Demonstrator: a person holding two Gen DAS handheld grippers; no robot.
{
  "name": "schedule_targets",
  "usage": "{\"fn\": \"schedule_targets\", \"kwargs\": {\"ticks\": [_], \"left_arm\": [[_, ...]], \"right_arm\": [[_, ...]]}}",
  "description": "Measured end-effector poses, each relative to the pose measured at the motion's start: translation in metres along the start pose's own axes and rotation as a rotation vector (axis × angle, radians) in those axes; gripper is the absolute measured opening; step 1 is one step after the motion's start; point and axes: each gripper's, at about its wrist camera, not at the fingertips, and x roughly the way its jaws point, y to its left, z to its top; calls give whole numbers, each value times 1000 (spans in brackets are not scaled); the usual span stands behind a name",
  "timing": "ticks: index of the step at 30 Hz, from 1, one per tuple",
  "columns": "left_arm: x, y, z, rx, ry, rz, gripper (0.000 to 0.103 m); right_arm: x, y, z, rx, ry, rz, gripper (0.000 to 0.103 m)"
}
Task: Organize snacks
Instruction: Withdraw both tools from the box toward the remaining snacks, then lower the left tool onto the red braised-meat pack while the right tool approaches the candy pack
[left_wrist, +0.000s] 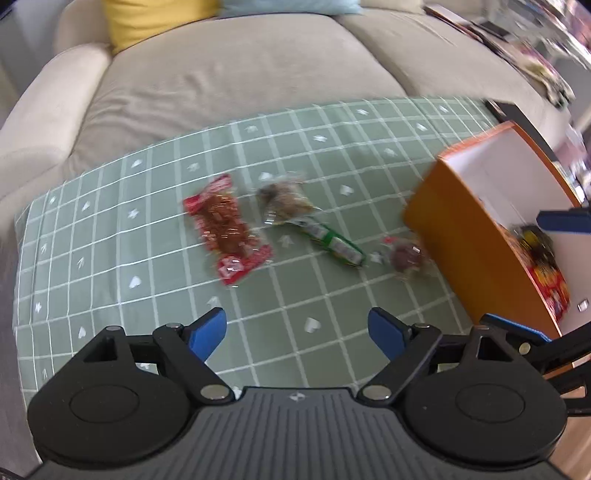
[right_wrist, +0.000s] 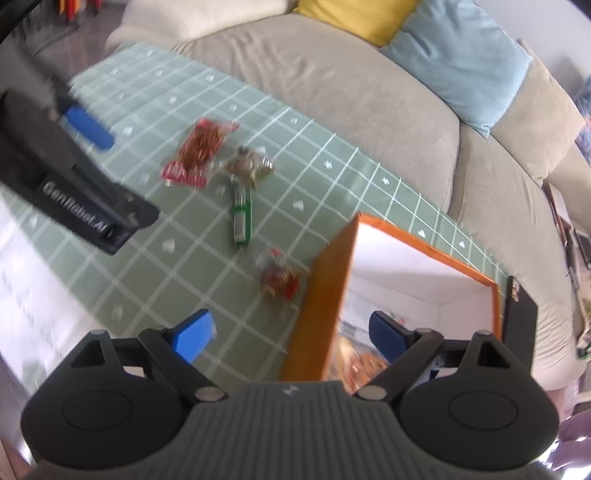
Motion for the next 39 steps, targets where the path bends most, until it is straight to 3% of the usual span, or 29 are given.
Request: {"fn": "schedule_targets", "kwargs": {"ticks": [5,10,14,25,28,35,39], "left_arm": [[7,26,-4,-38,-91,-35,101],[21,26,-13,60,-159,-25,103],[38,34,-20,21,-173,-27,103],[75,55,-47,-253,-269,-48,103],[82,58,-51,-322,-295,-43,103],[97,53,-38,-297,-314,-30,103],[104,54,-26,-319,-312,-13,103]], "right_arm": [[19,2,11,136,-117,10,85],[43,13,10,207,-198,37,85],[61,25,1,244,-238,24,73],[84,59,-36,393,-374,-275,73],[86,65,-37,406,-364,-337,73],[91,92,-33,291,-362,-443,68],[104,96,-22,284,-304,-478,62]]}}
